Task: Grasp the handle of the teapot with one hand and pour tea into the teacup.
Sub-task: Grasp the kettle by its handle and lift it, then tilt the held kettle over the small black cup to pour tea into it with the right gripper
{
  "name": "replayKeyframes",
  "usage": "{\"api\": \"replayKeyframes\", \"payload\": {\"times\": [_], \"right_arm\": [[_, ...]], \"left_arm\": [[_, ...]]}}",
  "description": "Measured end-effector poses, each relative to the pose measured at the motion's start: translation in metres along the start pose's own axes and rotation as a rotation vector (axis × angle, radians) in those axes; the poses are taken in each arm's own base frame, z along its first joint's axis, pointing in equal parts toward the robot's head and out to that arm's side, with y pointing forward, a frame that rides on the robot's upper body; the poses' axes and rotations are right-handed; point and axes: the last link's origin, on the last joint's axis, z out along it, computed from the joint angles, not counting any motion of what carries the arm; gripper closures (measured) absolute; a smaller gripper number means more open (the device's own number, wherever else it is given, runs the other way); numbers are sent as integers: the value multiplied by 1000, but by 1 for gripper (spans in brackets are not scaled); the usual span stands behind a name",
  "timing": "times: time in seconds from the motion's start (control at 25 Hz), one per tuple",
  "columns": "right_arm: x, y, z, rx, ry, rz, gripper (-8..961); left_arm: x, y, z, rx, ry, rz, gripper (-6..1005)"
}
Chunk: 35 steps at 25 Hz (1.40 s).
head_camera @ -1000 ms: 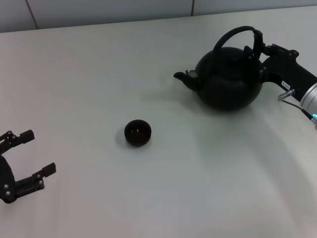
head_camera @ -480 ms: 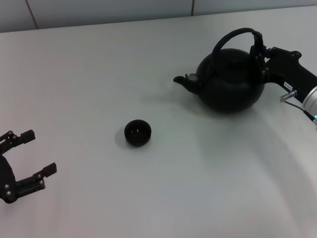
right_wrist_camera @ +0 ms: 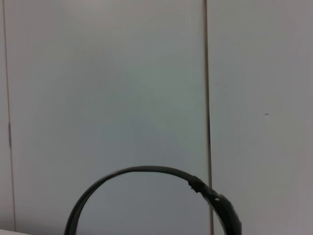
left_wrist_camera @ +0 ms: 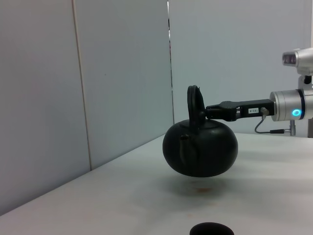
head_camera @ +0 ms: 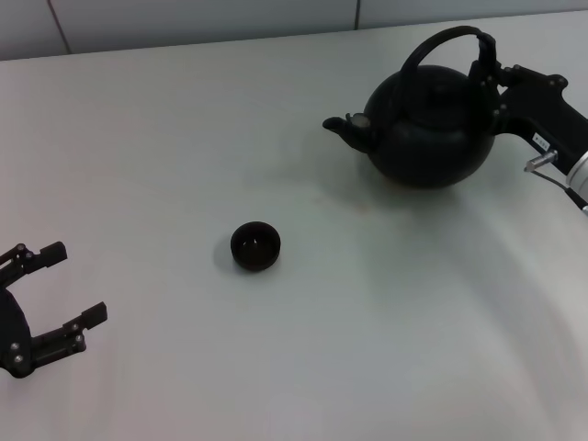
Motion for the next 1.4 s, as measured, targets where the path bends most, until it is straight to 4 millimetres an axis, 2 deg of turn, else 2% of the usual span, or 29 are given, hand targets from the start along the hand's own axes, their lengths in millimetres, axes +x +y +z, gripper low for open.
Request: {"api": "replayKeyframes", "payload": {"times": [0.2, 0.36, 0.6, 0.88, 1.16, 1.4], "right_arm": [[-7, 2, 9, -50, -1, -14, 866], [-19, 18, 29, -196, 13, -65, 866], [-27, 34, 44, -296, 17, -114, 867], [-33, 36, 50, -338, 13, -176, 867], [-38, 39, 51, -379, -17, -371, 867], [-41, 41, 55, -393, -35, -449, 868]], "left_arm": [[0, 1, 1, 0, 4, -3, 152], [0, 2, 4, -1, 7, -3, 152], [0, 2, 5, -3, 10, -5, 152], [0, 3, 7, -2, 12, -7, 152], [0, 2, 10, -2, 12, -4, 152], [1, 2, 11, 0, 17, -5, 152]]}}
